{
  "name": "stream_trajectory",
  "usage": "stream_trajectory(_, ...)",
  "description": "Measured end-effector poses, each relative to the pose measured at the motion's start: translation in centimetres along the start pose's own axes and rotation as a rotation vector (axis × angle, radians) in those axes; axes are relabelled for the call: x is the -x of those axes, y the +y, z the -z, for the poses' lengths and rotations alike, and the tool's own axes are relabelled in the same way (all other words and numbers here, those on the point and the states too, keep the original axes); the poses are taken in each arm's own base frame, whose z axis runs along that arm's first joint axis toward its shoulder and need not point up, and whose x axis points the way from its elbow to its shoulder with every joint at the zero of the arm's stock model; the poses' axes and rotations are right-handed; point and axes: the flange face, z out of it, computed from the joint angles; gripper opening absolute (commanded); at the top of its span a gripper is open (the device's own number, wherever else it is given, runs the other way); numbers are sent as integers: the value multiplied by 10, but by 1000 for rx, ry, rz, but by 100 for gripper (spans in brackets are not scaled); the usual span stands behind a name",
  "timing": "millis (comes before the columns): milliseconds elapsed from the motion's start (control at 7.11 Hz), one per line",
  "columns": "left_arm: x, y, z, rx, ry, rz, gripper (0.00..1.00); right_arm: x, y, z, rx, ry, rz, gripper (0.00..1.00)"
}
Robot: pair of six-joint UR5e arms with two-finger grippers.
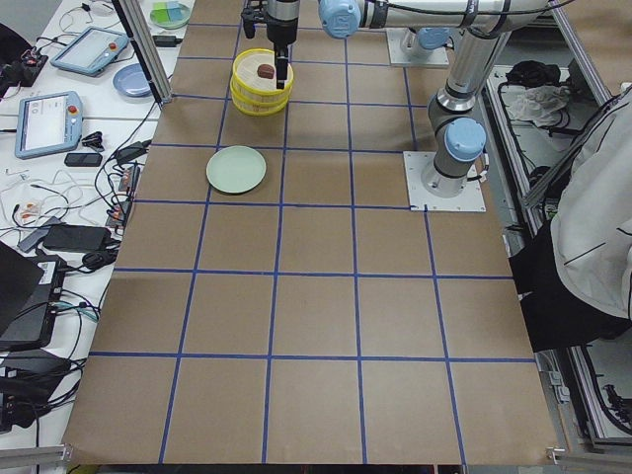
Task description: Stack buns with steamer
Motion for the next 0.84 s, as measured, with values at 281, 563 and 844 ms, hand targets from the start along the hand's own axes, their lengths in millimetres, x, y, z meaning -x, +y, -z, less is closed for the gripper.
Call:
stream_trajectory(281, 21, -3, -3, 4, 0, -27, 100, 0, 0, 0, 1, 0, 0, 100)
stream_trajectory(563, 22, -3, -2, 4, 15, -42, 100, 0, 0, 0, 1, -1, 0, 100)
stream_trajectory(844, 17, -5, -8, 12, 59, -39, 100, 0, 0, 0, 2, -1, 1, 100)
